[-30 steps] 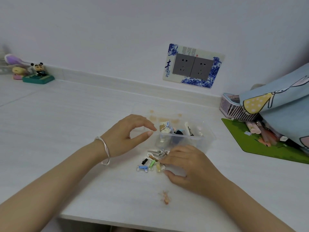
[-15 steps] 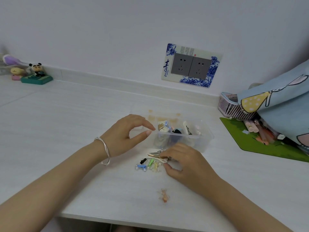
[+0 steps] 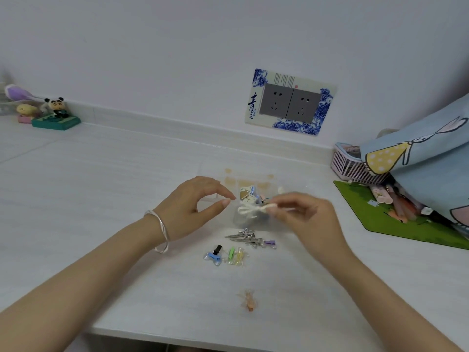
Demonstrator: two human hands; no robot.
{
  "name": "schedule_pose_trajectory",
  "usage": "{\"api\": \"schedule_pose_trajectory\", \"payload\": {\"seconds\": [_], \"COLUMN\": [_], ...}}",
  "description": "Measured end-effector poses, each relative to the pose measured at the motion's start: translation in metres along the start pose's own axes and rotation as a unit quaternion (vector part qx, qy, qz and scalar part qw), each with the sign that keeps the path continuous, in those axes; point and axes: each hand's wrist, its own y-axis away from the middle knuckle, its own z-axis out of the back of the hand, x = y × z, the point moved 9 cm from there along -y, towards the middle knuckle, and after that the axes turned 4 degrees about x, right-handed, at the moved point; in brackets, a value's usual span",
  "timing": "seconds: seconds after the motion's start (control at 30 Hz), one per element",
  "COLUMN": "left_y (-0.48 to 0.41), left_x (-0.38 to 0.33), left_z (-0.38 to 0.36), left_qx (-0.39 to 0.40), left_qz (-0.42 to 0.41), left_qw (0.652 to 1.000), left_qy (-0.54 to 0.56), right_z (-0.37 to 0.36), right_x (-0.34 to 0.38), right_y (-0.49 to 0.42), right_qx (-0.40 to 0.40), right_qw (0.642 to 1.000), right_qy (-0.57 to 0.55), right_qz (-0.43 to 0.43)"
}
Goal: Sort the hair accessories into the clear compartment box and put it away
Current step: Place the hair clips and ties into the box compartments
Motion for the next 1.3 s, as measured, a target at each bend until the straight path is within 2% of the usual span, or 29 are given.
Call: {"api": "schedule_pose_trajectory", "payload": {"seconds": [0.07,0.13,0.17,0.23,0.33,0.47,0.57,0.63,0.73,0.83,1.03,1.2,1.3], "left_y": [-0.001,-0.004,-0.005,-0.008,-0.009,-0.01,-0.01,-0.009,-0.009,-0.009,-0.009,-0.01,-0.01], "left_x": [0.001,0.0,-0.001,-0.002,-0.001,0.0,-0.001,-0.001,-0.002,-0.003,-0.004,-0.004,-0.007], "left_z": [0.0,-0.001,-0.002,-0.003,-0.002,-0.002,-0.002,-0.001,-0.001,-0.001,-0.001,0.0,-0.001], "left_qx": [-0.005,-0.01,-0.013,-0.02,-0.028,-0.032,-0.035,-0.038,-0.041,-0.042,-0.041,-0.042,-0.035], "left_qz": [0.001,-0.001,-0.002,-0.002,0.0,0.008,0.009,0.01,0.007,0.005,0.006,0.002,-0.005], "left_qw": [1.0,1.0,1.0,1.0,0.999,0.999,0.999,0.999,0.999,0.999,0.999,0.999,0.999], "left_qy": [0.0,-0.002,-0.004,-0.01,-0.017,-0.02,-0.023,-0.026,-0.027,-0.031,-0.034,-0.029,-0.02], "right_z": [0.025,0.047,0.054,0.057,0.055,0.052,0.044,0.038,0.039,0.049,0.065,0.042,0.038], "right_x": [0.01,0.018,0.018,0.01,0.003,0.004,-0.007,-0.017,-0.024,-0.025,-0.03,-0.041,-0.045], "right_y": [-0.015,-0.031,-0.038,-0.051,-0.062,-0.076,-0.081,-0.082,-0.084,-0.082,-0.07,-0.054,-0.046], "right_qx": [-0.044,-0.054,-0.036,0.052,0.165,0.225,0.253,0.254,0.219,0.189,0.169,0.217,0.205], "right_qw": [0.999,0.998,0.998,0.988,0.949,0.918,0.909,0.916,0.938,0.945,0.928,0.922,0.926], "right_qy": [-0.006,0.025,0.055,0.141,0.259,0.322,0.326,0.306,0.263,0.263,0.329,0.316,0.31], "right_qz": [0.012,0.017,0.005,-0.041,-0.07,-0.051,-0.053,-0.058,-0.05,-0.044,-0.044,-0.047,-0.062]}}
